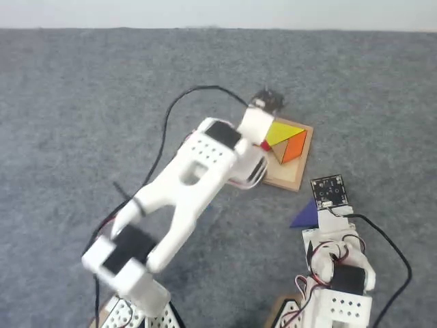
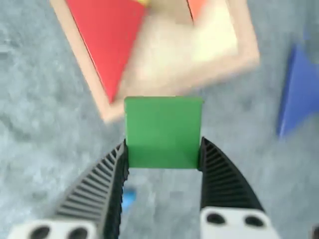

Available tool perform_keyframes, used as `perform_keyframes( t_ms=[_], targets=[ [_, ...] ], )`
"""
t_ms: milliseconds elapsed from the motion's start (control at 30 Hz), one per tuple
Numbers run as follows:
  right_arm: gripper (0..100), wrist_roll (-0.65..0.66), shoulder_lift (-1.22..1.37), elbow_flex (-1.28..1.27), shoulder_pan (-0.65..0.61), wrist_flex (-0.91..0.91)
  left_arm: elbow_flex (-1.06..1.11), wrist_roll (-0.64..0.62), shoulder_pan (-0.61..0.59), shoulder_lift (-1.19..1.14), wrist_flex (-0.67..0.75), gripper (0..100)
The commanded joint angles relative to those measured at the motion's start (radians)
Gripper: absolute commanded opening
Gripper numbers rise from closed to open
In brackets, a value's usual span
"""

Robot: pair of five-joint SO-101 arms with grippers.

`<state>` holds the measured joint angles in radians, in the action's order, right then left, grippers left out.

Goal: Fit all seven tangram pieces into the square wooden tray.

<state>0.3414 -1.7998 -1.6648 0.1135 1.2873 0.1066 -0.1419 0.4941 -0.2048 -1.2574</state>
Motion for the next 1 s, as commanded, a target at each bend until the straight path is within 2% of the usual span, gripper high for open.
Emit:
perform_keyframes(
  t_ms=[0,200,367,567,733,900,967],
  targets=[
    [0.8,-0.002,-0.021,-0.020,0.012,-0.005,-0.193,-0.189,0.012,-0.166,0.074,3],
    [0.8,-0.002,-0.021,-0.020,0.012,-0.005,-0.443,-0.437,0.032,-0.399,0.120,3],
    [0.8,-0.002,-0.021,-0.020,0.012,-0.005,-0.579,-0.591,0.038,-0.497,0.041,3],
    [0.8,-0.002,-0.021,-0.020,0.012,-0.005,-0.662,-0.669,0.035,-0.517,-0.120,3],
    [0.8,-0.002,-0.021,-0.020,0.012,-0.005,-0.673,-0.700,0.038,-0.522,-0.147,4],
    [0.8,-0.002,-0.021,-0.020,0.012,-0.005,-0.671,-0.701,0.040,-0.519,-0.180,14],
    [0.8,-0.002,-0.021,-0.020,0.012,-0.005,-0.674,-0.703,0.041,-0.517,-0.187,15]
  ],
)
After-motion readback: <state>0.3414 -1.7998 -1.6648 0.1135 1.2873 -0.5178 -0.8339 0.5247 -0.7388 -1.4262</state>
